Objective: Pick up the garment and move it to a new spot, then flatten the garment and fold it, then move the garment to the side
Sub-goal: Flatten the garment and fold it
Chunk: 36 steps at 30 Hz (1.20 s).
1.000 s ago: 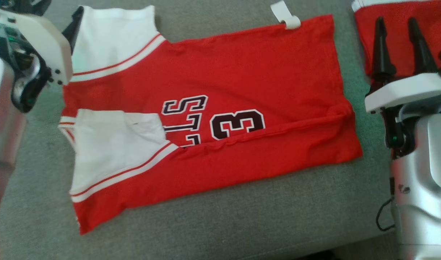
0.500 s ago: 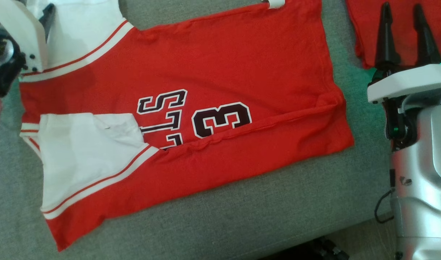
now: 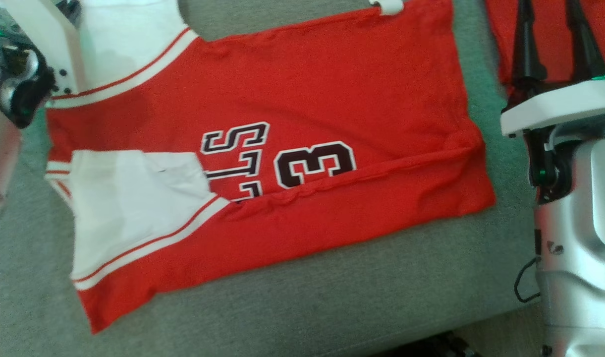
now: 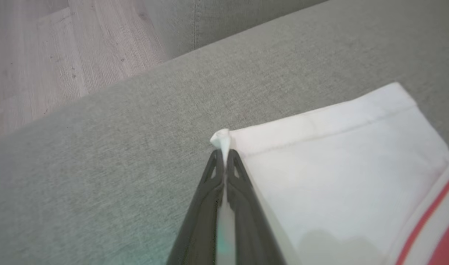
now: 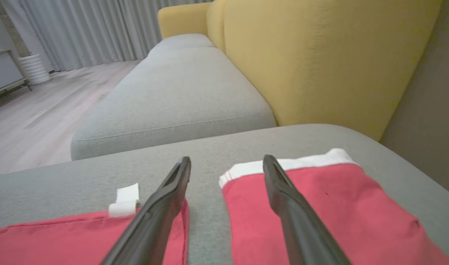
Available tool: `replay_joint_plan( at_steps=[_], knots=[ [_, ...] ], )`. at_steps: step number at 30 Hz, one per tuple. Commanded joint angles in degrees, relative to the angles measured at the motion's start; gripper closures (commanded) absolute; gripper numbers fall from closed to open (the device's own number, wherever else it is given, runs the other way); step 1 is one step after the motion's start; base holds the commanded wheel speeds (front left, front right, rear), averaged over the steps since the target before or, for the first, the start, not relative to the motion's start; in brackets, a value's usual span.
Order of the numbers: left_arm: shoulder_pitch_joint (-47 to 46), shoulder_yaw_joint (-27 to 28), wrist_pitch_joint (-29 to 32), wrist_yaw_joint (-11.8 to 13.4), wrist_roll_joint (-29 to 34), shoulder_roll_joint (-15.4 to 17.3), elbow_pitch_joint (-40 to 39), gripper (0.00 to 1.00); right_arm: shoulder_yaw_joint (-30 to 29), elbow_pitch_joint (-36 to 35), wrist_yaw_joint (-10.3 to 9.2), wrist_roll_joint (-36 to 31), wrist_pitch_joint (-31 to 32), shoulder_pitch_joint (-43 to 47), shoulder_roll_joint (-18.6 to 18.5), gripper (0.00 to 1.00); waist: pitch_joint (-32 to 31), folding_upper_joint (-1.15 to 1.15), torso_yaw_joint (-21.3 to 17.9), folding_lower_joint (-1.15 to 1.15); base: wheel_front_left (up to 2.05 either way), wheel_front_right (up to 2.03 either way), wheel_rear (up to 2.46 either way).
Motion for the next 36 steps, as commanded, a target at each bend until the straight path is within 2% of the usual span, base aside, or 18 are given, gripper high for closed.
replay_joint_plan(
  at_steps=[1, 4, 9, 15, 20, 26, 36],
  knots=[
    [-1.3, 1.4, -2.6, 0.1, -0.7, 1.5, -1.6, 1.0, 2.0, -3.2, -0.04, -1.1, 0.8, -0.9, 0.2, 0.0, -1.1, 0.0, 2.0, 0.0, 0.0, 0.0, 0.0],
    [-0.7, 0.6, -8.2, 0.1, -1.1, -0.6, -3.3, 1.0, 3.1, -4.3, -0.04, -1.4, 2.6, -0.4, -0.9, 0.0, -3.0, 0.0, 4.6, 0.0, 0.0, 0.0, 0.0],
    [0.5, -1.5, -17.3, 0.1, 1.2, -1.9, -6.2, 1.0, 4.2, -3.5, -0.04, -0.9, 6.2, 0.3, -4.4, 0.0, -6.3, 0.0, 9.2, 0.0, 0.0, 0.0, 0.0],
    [4.3, -3.1, -23.1, 0.5, 2.7, -2.7, -11.8, 1.0, 6.9, 1.6, -0.04, 1.0, 10.5, -0.3, -9.7, 0.0, -8.5, 0.0, 13.8, 0.0, 0.0, 0.0, 0.0],
    [9.5, -4.7, -24.5, 1.8, 2.9, -3.0, -18.7, 1.0, 6.9, 8.6, -0.04, 2.0, 12.7, -1.7, -13.5, 0.0, -8.6, 0.0, 16.6, 0.0, 0.0, 0.0, 0.0],
    [13.3, -6.1, -23.0, 2.8, 2.2, -3.2, -24.5, 1.0, 4.8, 16.8, -0.04, 4.1, 15.0, -4.3, -15.2, 0.0, -8.2, 0.0, 18.5, 0.0, 0.0, 0.0, 0.0],
    [13.4, -6.5, -20.8, 4.5, 2.3, -2.1, -30.7, 1.0, 6.5, 27.8, -0.04, 1.9, 15.7, -10.1, -17.7, 0.0, -5.7, 0.0, 20.0, 0.0, 0.0, 0.0, 0.0]
  ],
)
